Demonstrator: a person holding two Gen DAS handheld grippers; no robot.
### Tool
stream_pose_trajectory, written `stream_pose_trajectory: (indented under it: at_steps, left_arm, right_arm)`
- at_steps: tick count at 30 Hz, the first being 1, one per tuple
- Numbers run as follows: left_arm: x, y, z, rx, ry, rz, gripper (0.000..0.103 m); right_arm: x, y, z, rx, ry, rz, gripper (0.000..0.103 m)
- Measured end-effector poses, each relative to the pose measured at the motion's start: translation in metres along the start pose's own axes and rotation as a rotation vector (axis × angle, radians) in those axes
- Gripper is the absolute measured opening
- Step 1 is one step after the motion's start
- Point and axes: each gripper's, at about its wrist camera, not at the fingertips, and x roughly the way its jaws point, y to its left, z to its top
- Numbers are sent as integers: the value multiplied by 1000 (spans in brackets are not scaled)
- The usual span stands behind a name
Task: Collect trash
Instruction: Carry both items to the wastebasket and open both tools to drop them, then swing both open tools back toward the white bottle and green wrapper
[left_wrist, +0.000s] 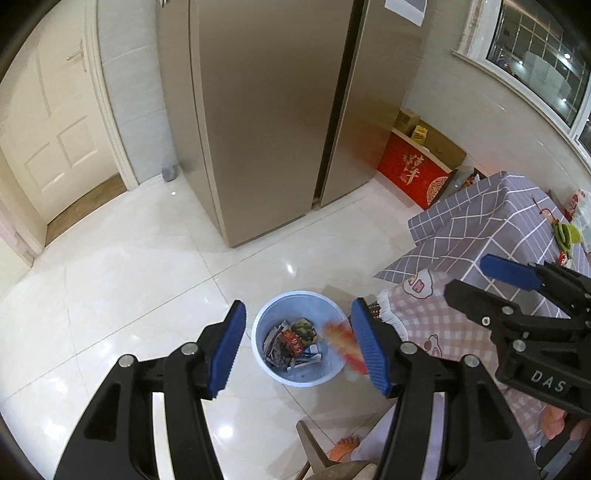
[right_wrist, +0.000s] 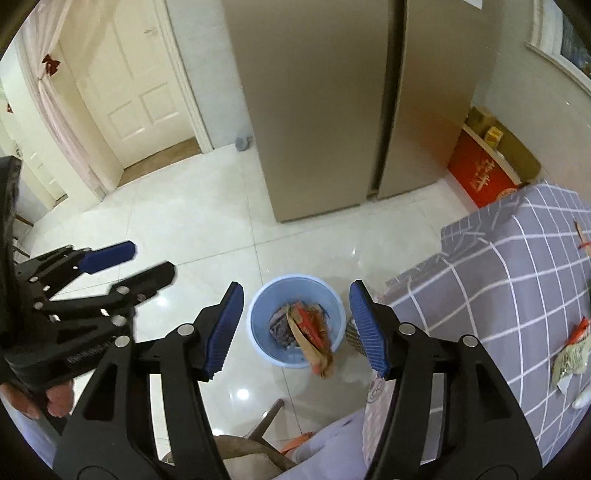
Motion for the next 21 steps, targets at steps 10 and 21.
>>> stream_pose_trajectory:
  at_steps: [10, 21]
  left_arm:
    - [-3, -2, -2, -6, 1, 8, 59]
    - [-13, -21, -5, 26, -10, 3, 59]
  right_arm:
    - [-1, -14, -9, 34, 24, 11, 60]
    - [-26, -27, -21, 77, -29, 18, 60]
